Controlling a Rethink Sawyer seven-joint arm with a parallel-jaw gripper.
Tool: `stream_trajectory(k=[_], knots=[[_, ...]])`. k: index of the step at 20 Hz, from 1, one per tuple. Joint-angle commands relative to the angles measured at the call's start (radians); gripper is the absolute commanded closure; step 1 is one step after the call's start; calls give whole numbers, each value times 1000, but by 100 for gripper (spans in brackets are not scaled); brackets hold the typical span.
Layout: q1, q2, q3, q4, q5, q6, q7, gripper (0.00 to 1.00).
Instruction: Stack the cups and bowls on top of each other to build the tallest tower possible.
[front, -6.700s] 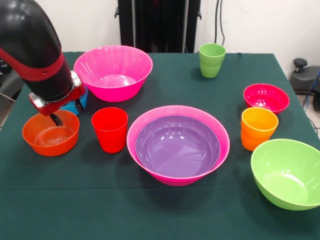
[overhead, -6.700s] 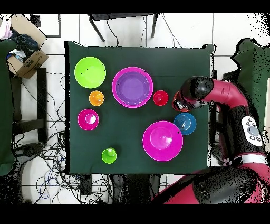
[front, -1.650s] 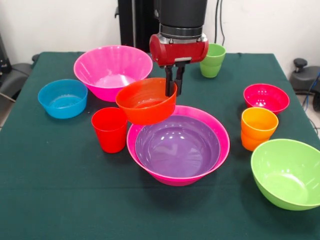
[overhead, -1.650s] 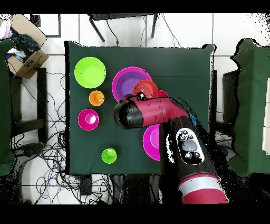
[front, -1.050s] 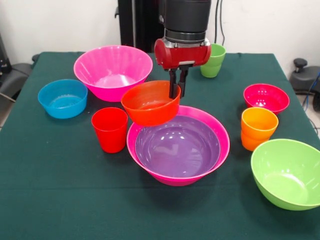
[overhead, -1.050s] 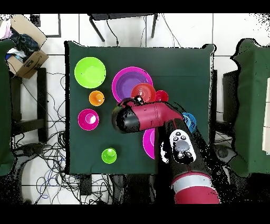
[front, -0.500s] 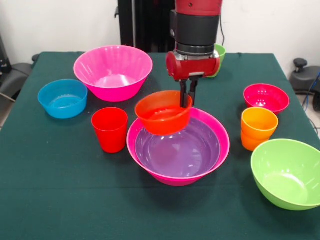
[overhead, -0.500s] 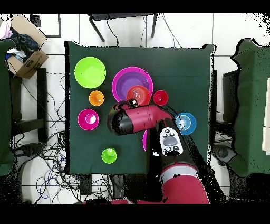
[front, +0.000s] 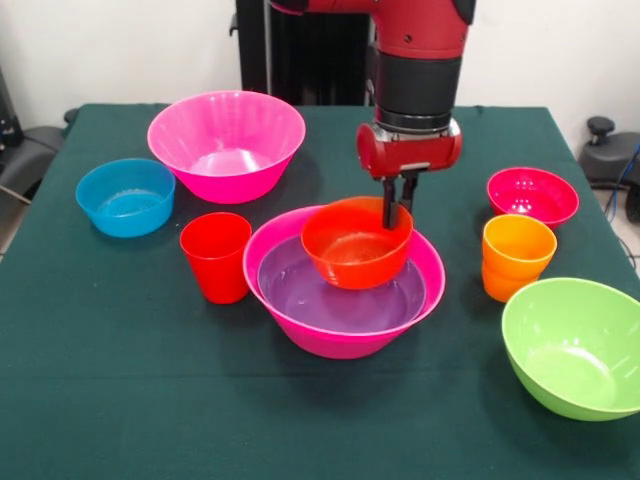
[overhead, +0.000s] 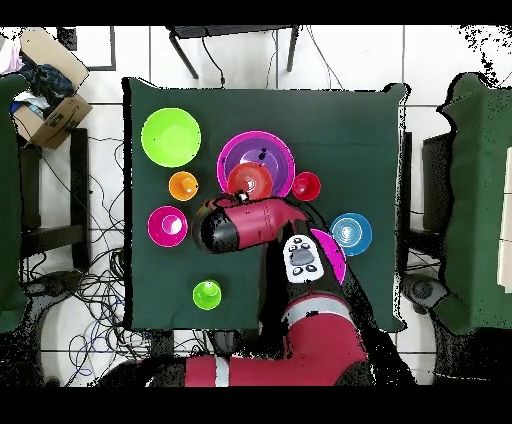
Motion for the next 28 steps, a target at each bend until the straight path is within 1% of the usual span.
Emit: stream_trajectory(k=[1, 6, 11, 16, 19, 20, 24, 28], knots=[[3, 71, 14, -94, 18, -14, 121, 100], [-3, 75, 21, -123, 14, 7, 104, 100], [-20, 60, 31, -131, 4, 36, 74, 100], [-29, 73, 41, -147, 0, 39, 61, 100], [-30, 66, 39, -150, -1, 57, 53, 100], [-28, 65, 39, -152, -3, 63, 50, 0], [-26, 57, 42, -148, 7, 85, 52, 0], [-28, -1, 61, -130, 57, 183, 53, 0]])
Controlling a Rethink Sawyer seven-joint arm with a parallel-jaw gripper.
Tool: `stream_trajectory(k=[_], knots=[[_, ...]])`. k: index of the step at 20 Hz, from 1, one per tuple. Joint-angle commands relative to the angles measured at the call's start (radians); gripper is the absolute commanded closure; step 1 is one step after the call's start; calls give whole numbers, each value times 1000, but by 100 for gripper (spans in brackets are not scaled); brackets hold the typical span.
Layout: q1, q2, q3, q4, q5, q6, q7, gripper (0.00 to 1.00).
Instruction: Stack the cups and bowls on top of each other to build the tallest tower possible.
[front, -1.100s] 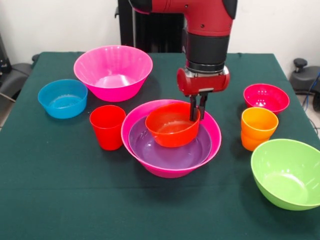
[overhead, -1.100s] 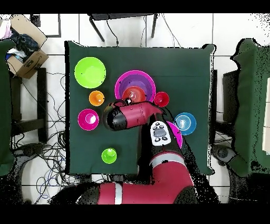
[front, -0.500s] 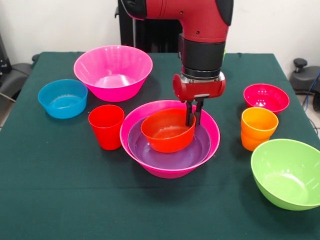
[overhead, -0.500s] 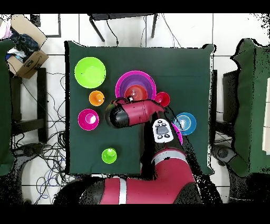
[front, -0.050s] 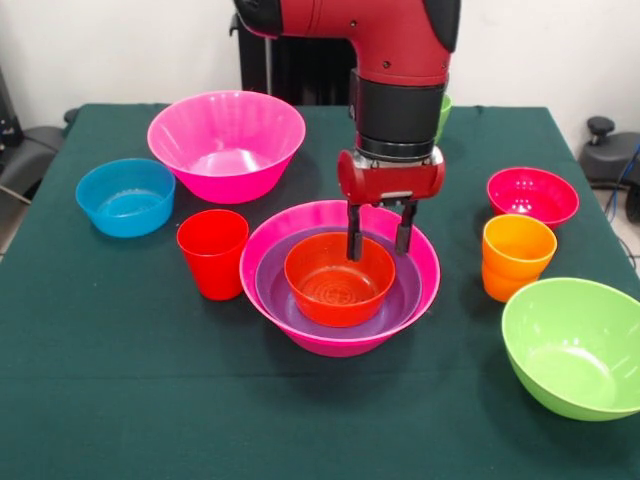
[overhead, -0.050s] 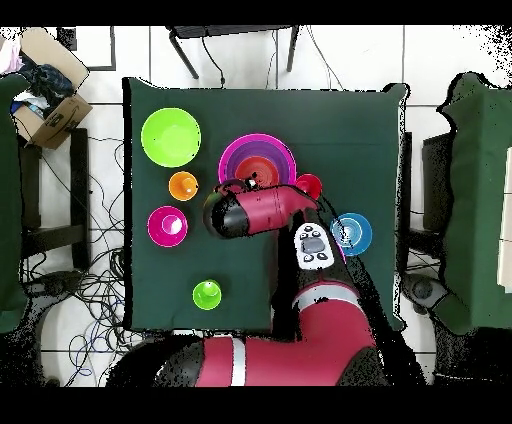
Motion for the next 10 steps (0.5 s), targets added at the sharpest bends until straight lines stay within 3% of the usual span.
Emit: stream_trajectory(k=[1, 5, 10], knots=[[-2, -64, 67, -35, 63, 200, 53, 0], [33, -122, 57, -36, 129, 328, 77, 0], [95, -128, 26, -51, 180, 404, 143, 0]])
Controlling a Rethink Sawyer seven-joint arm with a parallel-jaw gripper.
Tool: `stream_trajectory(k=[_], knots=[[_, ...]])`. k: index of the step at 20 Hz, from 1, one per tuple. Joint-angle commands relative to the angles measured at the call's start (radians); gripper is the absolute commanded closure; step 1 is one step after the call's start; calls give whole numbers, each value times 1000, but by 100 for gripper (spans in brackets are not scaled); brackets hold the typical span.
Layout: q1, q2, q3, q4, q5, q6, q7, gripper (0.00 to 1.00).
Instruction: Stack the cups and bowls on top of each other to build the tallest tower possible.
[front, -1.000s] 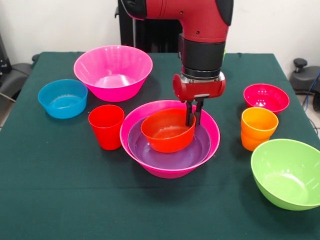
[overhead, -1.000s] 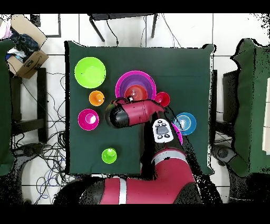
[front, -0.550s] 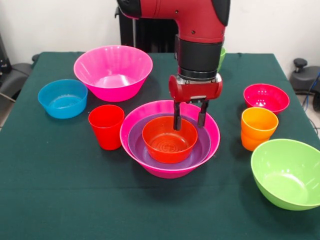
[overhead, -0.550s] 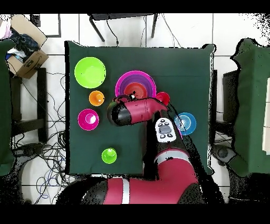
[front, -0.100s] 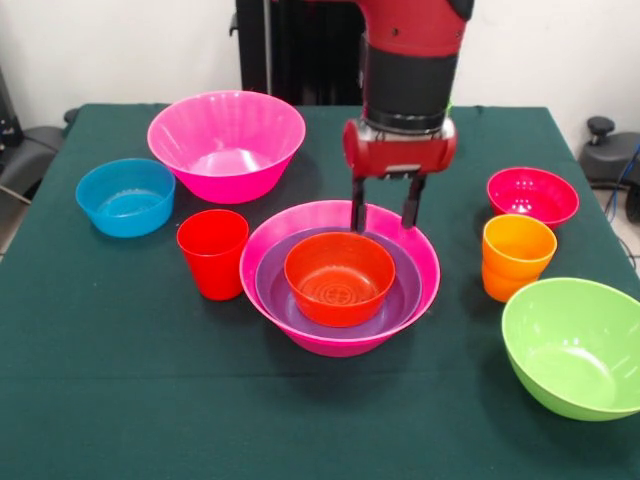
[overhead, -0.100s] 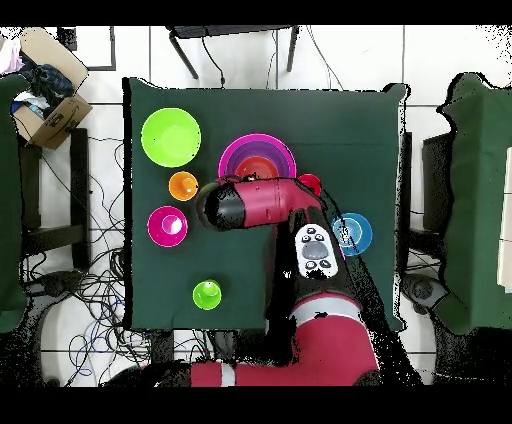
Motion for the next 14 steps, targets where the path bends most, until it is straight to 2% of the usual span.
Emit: stream_trajectory(k=[1, 5, 8, 14], knots=[[81, -38, 20, -52, 77, 200, 160, 0], [145, -12, -50, -89, 134, 263, 278, 0], [192, 29, -108, -130, 152, 271, 335, 0], [206, 105, -139, -163, 175, 231, 368, 0]])
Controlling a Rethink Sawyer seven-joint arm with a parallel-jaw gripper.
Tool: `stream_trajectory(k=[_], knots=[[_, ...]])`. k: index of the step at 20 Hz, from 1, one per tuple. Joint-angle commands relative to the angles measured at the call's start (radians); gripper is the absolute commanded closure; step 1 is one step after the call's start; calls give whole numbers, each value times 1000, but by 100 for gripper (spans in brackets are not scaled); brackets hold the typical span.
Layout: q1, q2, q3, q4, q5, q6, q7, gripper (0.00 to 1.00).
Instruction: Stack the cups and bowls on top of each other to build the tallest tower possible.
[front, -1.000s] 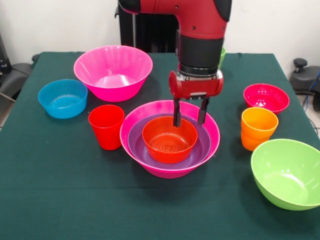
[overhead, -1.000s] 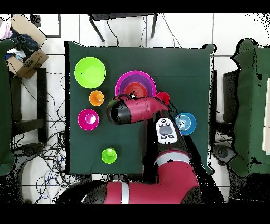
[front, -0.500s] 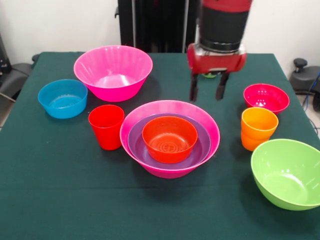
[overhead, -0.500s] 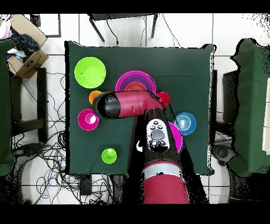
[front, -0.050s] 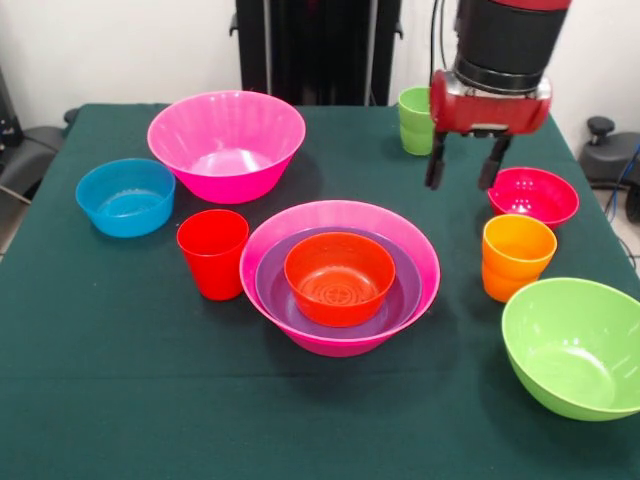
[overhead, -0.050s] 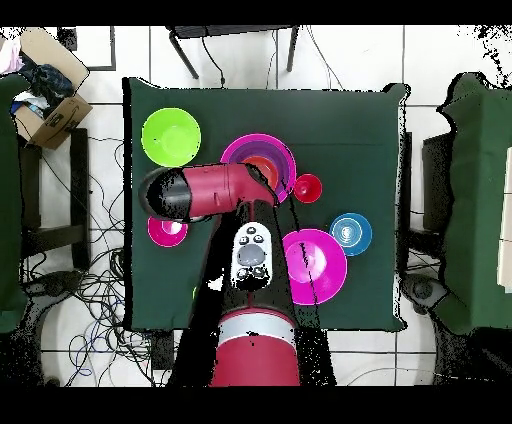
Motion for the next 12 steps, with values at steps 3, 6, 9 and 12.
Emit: stream_trajectory(k=[3, 6, 9, 12], knots=[[6, 135, -36, -71, 37, 28, 233, 0], [9, 161, -49, -95, 41, 33, 259, 0], [7, 181, -54, -138, 55, 78, 273, 0], [13, 189, -54, -161, 81, 113, 300, 0]])
